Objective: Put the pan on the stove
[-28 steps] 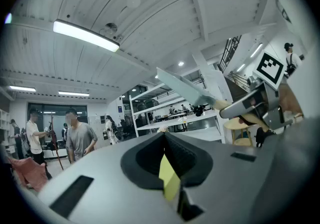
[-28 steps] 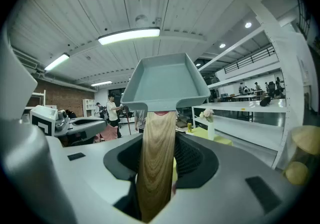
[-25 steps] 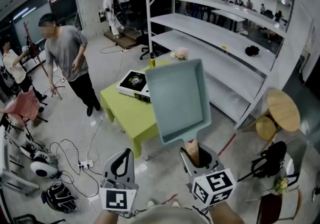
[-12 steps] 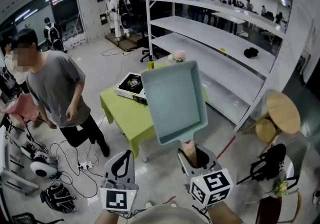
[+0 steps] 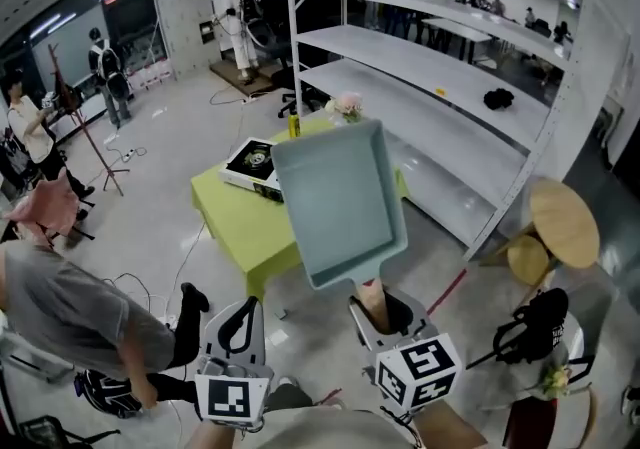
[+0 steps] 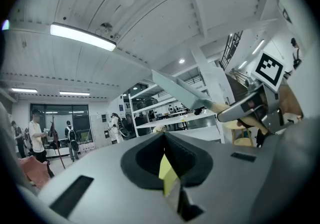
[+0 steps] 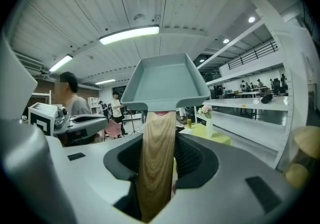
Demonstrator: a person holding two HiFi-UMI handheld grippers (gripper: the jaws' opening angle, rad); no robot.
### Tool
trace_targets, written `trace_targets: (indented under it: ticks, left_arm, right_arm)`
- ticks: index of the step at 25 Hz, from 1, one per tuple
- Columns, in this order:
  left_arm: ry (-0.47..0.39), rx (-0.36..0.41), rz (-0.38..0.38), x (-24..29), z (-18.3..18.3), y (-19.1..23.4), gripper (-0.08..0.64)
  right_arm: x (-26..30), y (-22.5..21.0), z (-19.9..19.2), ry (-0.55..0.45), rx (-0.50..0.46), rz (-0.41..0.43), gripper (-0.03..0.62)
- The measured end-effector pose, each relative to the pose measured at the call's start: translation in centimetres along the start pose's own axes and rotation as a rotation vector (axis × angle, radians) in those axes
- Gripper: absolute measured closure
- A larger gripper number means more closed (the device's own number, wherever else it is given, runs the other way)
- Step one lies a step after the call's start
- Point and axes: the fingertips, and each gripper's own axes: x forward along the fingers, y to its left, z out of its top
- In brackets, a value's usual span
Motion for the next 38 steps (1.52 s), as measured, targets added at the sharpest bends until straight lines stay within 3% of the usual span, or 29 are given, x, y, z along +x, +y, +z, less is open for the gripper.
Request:
trace_targets:
  ticks: [8,14,32,38]
  left_arm:
    - [0.003,0.018,0.031,2.4,-1.8,2.1,0.554]
    - [0.005,0.013,0.043,6.4,-3.8,6.3,0.554]
    - [0.083,-0.015,-0.001,23.0,-8.8,25.7,0.554]
    - [0.100,-0.011,-0.028,27.4,-11.5,31.0,0.554]
  right_arm:
    - [3.7,-1.4,-0.7,0.007,0.004,0.012,0.431]
    - [9.6,-1.9,-0.9,0.033,0.003,0.017,0.431]
    - [34.5,-2.7,2.7,0.185,0.047,-0.041,0.431]
    - [42.3,-2.3,2.2,0.242,0.078,-0.048,0.431]
